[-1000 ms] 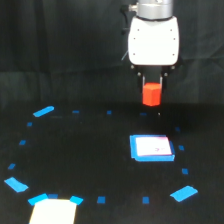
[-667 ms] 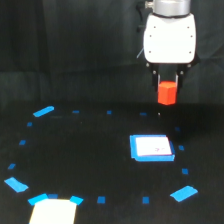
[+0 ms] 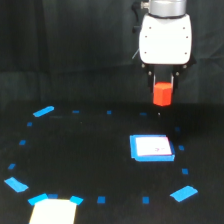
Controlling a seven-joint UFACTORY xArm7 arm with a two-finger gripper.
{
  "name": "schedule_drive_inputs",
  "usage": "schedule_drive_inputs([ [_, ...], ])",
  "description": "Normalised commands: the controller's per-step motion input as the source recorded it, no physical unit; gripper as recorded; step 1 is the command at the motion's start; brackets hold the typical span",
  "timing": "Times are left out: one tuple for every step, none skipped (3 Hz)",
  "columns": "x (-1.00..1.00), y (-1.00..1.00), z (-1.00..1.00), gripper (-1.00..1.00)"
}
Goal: Pick up the red object from the table
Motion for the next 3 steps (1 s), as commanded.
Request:
schedule_drive_inputs([
  [0.3, -0.27, -0.49, -0.97],
  [0.82, -0.34, -0.48, -0.96],
  [0.84, -0.3, 0.33, -1.0],
])
